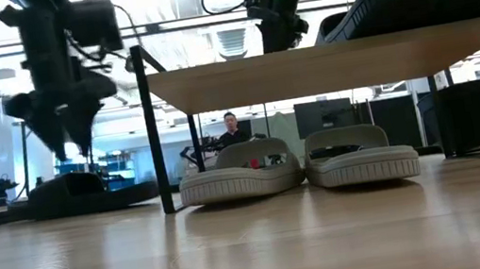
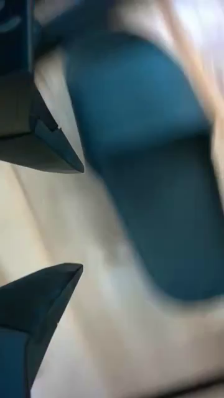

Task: Pick and place slides into the shelf
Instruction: Put the black slipper on the shelf

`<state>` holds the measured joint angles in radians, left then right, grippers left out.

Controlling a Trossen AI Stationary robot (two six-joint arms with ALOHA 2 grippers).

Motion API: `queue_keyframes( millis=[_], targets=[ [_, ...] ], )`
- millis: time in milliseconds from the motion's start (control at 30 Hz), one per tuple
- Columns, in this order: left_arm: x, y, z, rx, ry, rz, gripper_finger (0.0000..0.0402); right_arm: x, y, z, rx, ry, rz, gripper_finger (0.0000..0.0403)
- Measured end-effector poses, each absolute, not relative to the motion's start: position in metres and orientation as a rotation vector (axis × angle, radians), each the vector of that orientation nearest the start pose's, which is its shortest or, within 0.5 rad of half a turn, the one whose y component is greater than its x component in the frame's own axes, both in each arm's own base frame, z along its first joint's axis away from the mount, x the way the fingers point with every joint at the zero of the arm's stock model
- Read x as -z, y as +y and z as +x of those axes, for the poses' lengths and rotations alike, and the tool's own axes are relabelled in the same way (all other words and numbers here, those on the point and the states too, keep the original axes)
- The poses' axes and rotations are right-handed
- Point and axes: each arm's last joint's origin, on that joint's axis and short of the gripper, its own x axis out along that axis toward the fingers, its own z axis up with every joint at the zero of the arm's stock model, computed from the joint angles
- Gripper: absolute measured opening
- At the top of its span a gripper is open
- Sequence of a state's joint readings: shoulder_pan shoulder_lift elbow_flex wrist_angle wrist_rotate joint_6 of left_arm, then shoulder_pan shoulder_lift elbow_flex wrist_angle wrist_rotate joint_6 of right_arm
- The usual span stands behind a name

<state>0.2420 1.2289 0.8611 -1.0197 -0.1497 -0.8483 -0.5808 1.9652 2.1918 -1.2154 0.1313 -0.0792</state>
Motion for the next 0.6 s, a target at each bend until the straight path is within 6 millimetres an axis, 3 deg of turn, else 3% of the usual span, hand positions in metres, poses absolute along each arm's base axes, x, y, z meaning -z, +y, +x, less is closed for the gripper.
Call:
queue_keyframes(
  millis=[100,267,433,600],
  targets=[
    [-0.228,0.052,0.184,-1.034,1.136,-0.792,0.0213,-0.38,-0.223,0.332,0.612,1.004,0.154,0.0194],
    [-0.224,0.056,0.192,-1.097,1.17,-0.725,0.0189,-0.383,-0.224,0.335,0.618,0.965,0.144,0.0194],
    [-0.207,0.061,0.2,-1.227,1.344,-0.564,0.0187,-0.384,-0.225,0.336,0.621,0.948,0.14,0.0194],
    [-0.191,0.064,0.211,-1.222,1.445,-0.489,0.0187,-0.384,-0.225,0.336,0.621,0.948,0.14,0.0194]
  ],
)
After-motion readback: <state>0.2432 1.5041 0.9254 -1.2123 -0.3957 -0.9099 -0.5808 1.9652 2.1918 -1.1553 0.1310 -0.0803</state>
